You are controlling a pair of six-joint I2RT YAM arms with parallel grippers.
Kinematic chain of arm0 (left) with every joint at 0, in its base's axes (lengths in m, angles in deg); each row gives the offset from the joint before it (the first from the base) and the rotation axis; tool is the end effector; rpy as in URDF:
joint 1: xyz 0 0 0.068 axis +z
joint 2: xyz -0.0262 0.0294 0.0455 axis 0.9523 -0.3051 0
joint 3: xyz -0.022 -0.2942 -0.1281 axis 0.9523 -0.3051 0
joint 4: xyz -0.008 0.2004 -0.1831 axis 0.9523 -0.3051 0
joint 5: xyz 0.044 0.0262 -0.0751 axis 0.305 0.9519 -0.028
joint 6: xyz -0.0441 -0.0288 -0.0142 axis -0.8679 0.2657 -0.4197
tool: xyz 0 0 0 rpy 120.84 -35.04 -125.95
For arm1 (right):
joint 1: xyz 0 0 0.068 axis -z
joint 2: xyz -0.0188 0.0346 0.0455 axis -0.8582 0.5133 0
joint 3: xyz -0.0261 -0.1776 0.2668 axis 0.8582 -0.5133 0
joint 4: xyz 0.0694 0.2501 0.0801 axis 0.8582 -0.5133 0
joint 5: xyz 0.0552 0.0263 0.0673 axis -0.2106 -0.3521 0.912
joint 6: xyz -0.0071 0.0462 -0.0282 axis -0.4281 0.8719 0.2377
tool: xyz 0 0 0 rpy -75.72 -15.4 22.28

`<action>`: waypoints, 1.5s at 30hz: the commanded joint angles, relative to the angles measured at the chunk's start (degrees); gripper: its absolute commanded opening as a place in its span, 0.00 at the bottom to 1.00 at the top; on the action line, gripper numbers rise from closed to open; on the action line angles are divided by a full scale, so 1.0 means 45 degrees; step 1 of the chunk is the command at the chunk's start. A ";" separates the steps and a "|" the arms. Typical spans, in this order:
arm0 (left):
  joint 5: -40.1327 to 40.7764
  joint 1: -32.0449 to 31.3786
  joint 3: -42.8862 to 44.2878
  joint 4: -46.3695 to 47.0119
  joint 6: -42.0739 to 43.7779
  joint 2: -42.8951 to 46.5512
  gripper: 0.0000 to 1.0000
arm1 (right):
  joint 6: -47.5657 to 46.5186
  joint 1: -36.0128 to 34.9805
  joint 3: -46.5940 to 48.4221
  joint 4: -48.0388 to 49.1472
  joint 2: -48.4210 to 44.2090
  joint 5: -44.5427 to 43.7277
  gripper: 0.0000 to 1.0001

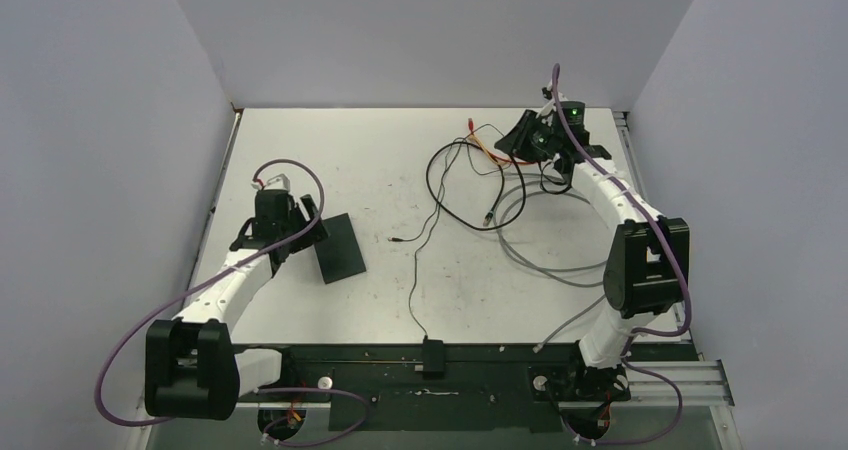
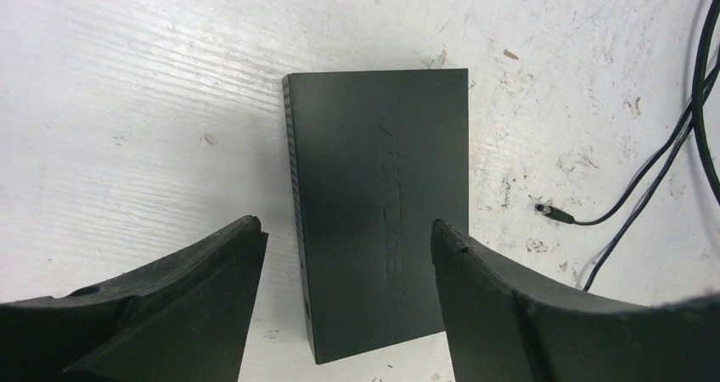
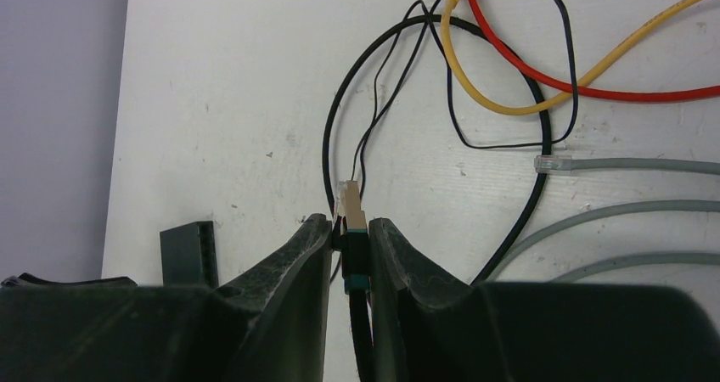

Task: Pull the plug from the switch port

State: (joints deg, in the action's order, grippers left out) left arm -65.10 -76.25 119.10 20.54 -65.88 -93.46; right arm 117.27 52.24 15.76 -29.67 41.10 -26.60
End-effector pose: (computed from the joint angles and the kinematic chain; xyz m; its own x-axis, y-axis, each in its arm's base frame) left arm 0.2356 -0.0165 0.2453 -0.6579 -0.4307 -0.6178 -0.2773 0.9012 -0.3330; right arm 0.4172 0.0676 0.3344 -0.6978 0.3810 -0.6065 -0.1653 0.7382 0.6540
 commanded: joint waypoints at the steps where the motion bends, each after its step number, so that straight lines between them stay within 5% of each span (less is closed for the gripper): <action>1: 0.0647 0.0058 0.0678 -0.0193 0.0530 0.0575 0.75 | -0.0238 -0.0097 -0.0265 0.0262 -0.1012 -0.0063 0.05; 3: 0.0568 0.0052 0.0698 -0.0037 0.0511 0.0722 0.86 | -0.0229 -0.0109 -0.0409 0.0259 -0.1091 -0.0066 0.05; 4: 0.0471 0.0051 0.0687 0.0095 0.0484 0.0817 1.00 | -0.0227 -0.0103 -0.0480 0.0251 -0.1123 -0.0055 0.05; 15: -0.2220 -0.0160 0.0506 0.2670 0.0278 0.1717 0.96 | -0.0591 0.0045 -0.0962 -0.0490 -0.1402 -0.0360 0.07; 27: -0.5162 -0.0520 -0.0193 0.7959 -0.1212 0.2294 0.96 | -0.0246 0.0902 -0.2898 -0.0509 -0.1975 -0.1061 0.07; 45: -0.5149 -0.0730 -0.0837 0.9386 -0.1729 0.2977 0.96 | -0.0070 0.2526 -0.4554 -0.1198 -0.1076 -0.2081 0.22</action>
State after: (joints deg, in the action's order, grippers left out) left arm -88.59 -79.33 116.04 59.03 -73.11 -81.88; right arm 118.97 63.65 -5.83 -33.04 35.39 -31.97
